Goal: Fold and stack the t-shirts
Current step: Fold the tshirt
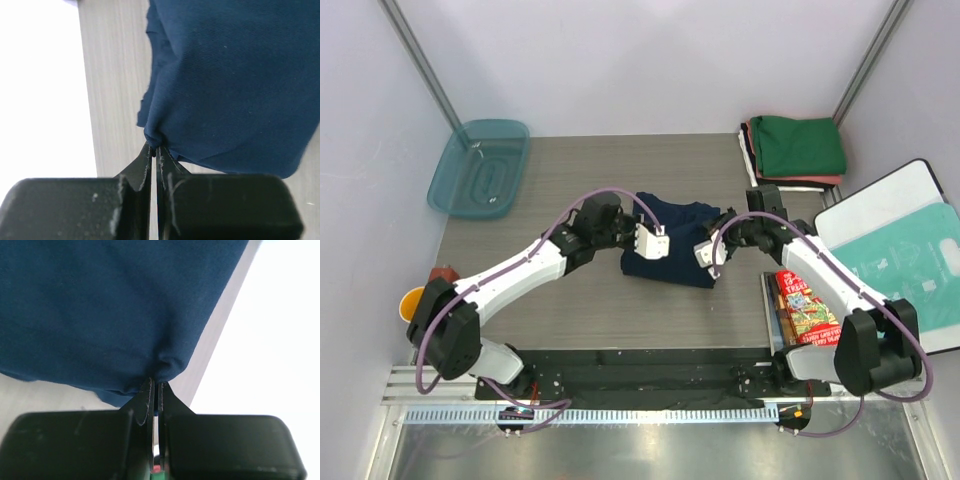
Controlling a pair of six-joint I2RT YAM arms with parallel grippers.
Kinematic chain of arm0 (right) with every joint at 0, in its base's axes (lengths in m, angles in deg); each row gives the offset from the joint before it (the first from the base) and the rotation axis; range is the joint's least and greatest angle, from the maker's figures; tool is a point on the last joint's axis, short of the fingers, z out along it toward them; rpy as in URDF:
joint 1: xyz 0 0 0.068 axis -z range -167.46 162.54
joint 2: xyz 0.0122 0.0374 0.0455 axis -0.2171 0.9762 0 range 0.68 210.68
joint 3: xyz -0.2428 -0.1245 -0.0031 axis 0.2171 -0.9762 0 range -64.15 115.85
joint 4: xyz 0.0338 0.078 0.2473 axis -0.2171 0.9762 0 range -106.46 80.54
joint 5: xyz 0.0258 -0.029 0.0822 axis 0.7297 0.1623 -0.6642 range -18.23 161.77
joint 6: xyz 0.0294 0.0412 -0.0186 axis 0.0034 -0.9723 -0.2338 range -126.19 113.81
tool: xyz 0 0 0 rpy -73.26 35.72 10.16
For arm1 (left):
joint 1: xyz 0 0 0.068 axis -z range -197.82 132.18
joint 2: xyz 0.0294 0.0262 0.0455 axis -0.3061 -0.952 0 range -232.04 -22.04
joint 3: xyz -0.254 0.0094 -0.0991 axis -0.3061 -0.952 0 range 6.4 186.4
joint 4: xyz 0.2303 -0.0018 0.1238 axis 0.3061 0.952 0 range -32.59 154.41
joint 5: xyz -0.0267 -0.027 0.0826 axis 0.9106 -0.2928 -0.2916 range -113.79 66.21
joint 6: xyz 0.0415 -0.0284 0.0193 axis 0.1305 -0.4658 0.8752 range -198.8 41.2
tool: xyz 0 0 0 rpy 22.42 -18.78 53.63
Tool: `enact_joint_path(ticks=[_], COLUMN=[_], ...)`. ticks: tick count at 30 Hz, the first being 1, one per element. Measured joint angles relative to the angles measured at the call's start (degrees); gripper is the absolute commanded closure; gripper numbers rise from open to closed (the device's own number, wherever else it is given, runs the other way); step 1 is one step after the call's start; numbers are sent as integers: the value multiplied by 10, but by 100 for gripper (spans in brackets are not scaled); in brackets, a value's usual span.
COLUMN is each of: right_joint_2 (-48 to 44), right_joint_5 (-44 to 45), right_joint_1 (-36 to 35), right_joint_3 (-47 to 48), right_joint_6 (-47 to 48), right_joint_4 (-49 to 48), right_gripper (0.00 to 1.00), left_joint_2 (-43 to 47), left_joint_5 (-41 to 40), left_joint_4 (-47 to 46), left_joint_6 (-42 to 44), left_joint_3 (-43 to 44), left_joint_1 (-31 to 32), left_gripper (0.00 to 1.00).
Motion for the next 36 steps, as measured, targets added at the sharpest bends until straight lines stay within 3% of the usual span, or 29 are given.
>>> enact_joint_path(ticks=[8, 16, 18, 20, 22, 24, 25, 26, 27, 35, 36], right_joint_2=[54, 99, 104, 111, 129, 162, 181, 196, 216, 242, 240], right_joint_5=[19, 43, 55, 73, 97, 132, 151, 166, 193, 320, 331], right_joint_1=[16, 23, 23, 23, 23, 23, 23, 23, 23, 21, 20], right_joint_3=[19, 15, 0, -30, -61, -85, -90, -90, -90, -76, -70], right_joint_6=[-9, -25, -32, -42, -58, -77, -84, -90, -103, -176, -192], right_joint_4=[-81, -160, -207, -278, -353, -431, -462, -482, -516, -647, -646], right_gripper=[99, 99, 93, 62, 34, 28, 20, 19, 18, 17, 23], left_joint_2=[-69, -194, -226, -247, -266, -285, -293, -299, -305, -310, -307], left_joint_5=[23, 29, 25, 17, 4, -16, -28, -42, -59, -189, -197], left_joint_4=[-35, -113, -144, -174, -206, -244, -262, -279, -298, -377, -376], left_joint_6=[15, 26, 28, 28, 32, 37, 38, 39, 39, 53, 53], left_joint_3=[45, 90, 97, 98, 99, 101, 101, 102, 102, 103, 103], left_joint_1=[-42, -63, -65, -65, -65, -65, -65, -65, -65, -69, -70], left_gripper=[100, 100, 100, 86, 67, 60, 36, 11, 0, 0, 0])
